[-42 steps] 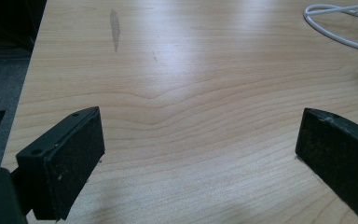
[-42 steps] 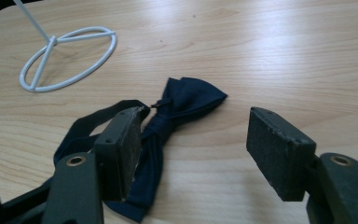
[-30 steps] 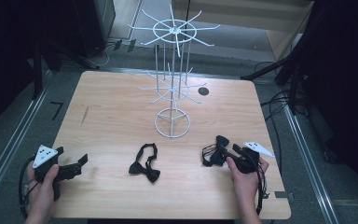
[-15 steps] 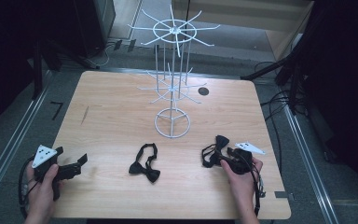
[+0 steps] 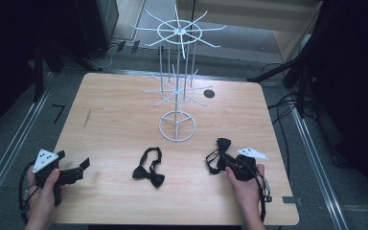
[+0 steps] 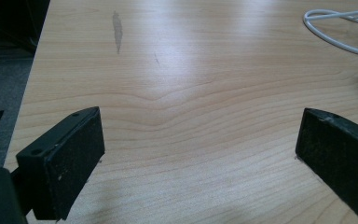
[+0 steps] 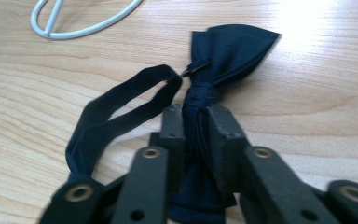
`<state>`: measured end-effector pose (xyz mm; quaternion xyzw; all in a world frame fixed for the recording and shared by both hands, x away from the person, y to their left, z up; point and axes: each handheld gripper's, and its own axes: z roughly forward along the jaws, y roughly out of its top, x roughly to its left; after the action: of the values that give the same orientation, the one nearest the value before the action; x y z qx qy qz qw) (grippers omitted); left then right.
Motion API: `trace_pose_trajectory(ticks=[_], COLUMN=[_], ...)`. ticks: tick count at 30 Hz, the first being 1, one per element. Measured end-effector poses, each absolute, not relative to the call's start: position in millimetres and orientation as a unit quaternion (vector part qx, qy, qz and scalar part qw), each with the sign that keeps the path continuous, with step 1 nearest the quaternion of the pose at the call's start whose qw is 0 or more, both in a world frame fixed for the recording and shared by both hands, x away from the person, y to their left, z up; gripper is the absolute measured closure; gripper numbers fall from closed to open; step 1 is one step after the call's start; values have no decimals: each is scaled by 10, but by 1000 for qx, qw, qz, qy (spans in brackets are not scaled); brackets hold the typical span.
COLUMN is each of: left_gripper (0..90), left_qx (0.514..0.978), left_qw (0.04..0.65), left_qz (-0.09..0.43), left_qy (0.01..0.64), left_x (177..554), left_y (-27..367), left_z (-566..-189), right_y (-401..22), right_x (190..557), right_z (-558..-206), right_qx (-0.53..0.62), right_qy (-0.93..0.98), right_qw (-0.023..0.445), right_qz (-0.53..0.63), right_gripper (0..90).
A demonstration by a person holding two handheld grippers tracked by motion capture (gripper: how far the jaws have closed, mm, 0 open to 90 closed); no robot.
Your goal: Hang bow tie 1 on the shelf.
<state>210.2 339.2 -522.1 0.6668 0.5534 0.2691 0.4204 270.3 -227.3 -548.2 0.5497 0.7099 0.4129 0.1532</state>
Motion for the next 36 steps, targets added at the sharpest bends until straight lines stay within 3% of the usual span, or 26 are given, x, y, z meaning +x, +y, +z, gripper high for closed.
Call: trace_pose_trajectory(ticks=[15, 36], left_gripper=[15, 15], left_qx=[666, 667], left_qw=[420, 418], left_qz=[271, 268], left_qy=[554, 555], left_x=[2103, 2099], left_y=[3397, 3398], left_z=[-5220, -5221], right_y=[-2213, -2165], right_x=[2603, 2505], right_z=[-5313, -5031], right_qx=[521, 493], right_qy=[702, 676], right_qw=[209, 228], right_qz=[439, 497], right_gripper=[844, 843])
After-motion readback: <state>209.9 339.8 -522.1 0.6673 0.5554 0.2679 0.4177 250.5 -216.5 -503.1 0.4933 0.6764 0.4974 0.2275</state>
